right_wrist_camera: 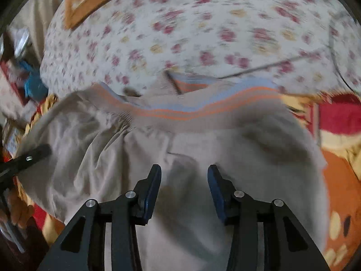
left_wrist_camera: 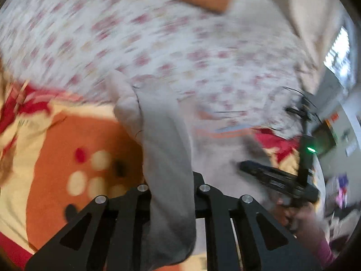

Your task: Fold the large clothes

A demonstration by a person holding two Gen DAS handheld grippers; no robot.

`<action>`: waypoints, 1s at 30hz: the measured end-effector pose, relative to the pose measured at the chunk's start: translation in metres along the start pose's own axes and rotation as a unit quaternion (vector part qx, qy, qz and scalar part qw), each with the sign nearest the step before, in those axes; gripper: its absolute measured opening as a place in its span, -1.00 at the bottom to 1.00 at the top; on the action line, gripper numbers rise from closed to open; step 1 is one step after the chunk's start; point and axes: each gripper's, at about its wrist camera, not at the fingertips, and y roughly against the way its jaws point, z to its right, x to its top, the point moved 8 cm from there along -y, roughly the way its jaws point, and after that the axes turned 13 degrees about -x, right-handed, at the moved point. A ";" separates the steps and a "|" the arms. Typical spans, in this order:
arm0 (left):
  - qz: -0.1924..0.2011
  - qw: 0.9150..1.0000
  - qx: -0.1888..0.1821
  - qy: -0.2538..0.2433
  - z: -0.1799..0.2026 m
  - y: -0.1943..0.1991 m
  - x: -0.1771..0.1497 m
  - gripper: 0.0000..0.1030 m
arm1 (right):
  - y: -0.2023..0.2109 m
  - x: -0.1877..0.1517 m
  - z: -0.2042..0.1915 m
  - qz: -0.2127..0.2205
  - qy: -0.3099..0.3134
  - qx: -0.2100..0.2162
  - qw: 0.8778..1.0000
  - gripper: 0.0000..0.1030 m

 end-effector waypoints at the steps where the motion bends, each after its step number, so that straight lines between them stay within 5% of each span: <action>1: -0.002 1.000 -0.010 -0.022 0.024 -0.003 0.001 -0.82 | 0.005 0.000 0.010 -0.003 -0.020 0.009 1.000 -0.14; 6: -0.051 0.994 -0.056 -0.084 0.112 -0.060 -0.025 -0.82 | 0.016 -0.003 0.078 -0.016 -0.186 0.079 0.979 0.09; 12: -0.121 0.989 -0.047 -0.070 0.126 -0.139 -0.083 -0.82 | 0.002 -0.010 0.117 -0.034 -0.306 0.177 0.935 0.06; 14: -0.125 0.989 -0.038 -0.074 0.127 -0.144 -0.093 -0.77 | 0.008 -0.008 0.124 -0.027 -0.318 0.182 0.930 0.13; 16: -0.128 0.987 -0.049 -0.085 0.136 -0.136 -0.093 -0.25 | 0.014 -0.005 0.127 -0.012 -0.322 0.187 0.928 0.31; 17: -0.134 0.986 -0.058 -0.083 0.139 -0.133 -0.092 0.28 | 0.014 -0.003 0.127 -0.007 -0.324 0.189 0.927 0.36; 21: -0.107 0.987 -0.071 -0.100 0.153 -0.093 -0.082 0.42 | 0.017 -0.001 0.119 -0.006 -0.317 0.195 0.928 0.42; 25: -0.072 0.991 -0.008 -0.111 0.126 -0.060 -0.071 0.43 | 0.019 -0.004 0.112 -0.008 -0.305 0.192 0.933 0.43; 30: -0.056 0.991 0.113 -0.040 0.046 -0.051 -0.076 0.43 | 0.032 -0.006 0.106 0.004 -0.295 0.198 0.935 0.45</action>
